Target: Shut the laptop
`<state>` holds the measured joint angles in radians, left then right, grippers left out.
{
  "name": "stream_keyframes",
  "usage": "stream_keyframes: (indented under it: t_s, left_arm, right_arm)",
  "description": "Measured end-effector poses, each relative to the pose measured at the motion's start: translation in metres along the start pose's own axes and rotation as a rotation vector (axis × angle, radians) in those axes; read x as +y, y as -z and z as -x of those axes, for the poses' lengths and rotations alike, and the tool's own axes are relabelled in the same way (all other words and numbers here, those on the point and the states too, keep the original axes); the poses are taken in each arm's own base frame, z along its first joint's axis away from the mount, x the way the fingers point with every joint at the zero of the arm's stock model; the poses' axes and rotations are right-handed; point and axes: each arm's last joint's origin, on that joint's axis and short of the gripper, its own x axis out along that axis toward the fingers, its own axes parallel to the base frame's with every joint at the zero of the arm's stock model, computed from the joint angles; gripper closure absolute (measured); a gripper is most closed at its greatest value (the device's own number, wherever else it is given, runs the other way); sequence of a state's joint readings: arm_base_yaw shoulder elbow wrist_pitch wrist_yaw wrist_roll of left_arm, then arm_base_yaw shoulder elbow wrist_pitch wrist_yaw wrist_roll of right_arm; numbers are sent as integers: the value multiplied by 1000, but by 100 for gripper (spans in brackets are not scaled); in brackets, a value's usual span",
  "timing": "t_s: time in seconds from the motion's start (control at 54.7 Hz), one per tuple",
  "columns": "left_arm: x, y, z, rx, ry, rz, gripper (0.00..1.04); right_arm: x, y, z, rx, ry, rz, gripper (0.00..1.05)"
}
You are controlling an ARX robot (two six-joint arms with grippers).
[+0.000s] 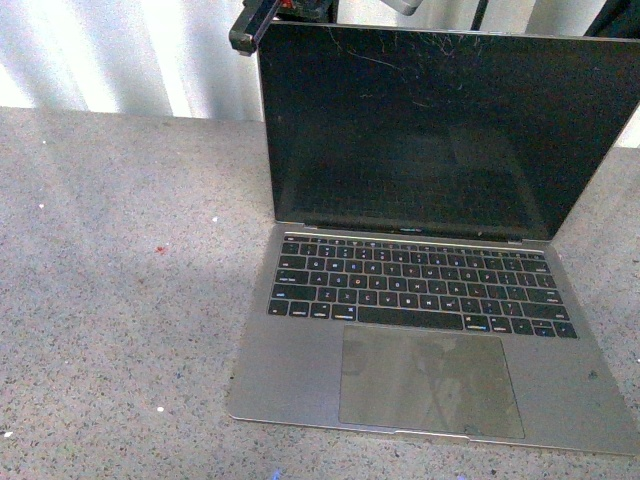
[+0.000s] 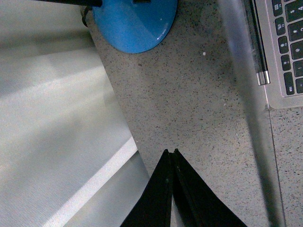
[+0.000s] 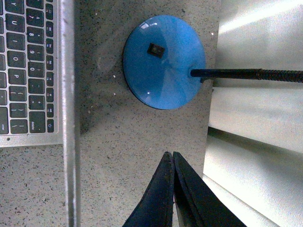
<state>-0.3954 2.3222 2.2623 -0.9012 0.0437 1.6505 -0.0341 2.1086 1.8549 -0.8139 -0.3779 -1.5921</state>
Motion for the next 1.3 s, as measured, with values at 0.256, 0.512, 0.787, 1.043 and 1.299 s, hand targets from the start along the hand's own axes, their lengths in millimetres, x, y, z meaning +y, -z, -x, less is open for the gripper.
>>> stream_keyframes:
  t_s: [0.256, 0.512, 0.787, 1.043, 1.299]
  left_arm:
    - [0, 6, -1, 28, 8, -10, 101]
    - [-1, 9, 1, 33, 26, -7, 101]
    - [-2, 9, 3, 31, 44, -1, 101]
    - [-8, 8, 3, 27, 75, 6, 101]
    - [-14, 1, 7, 12, 114, 4, 101]
  right_arm:
    - [2, 0, 0, -2, -56, -33, 102]
    - [2, -1, 2, 2, -78, -49, 102]
    - [4, -1, 0, 9, -101, -65, 102]
    - [7, -6, -2, -5, -126, -91, 102]
    - [12, -14, -6, -19, -163, -110, 102]
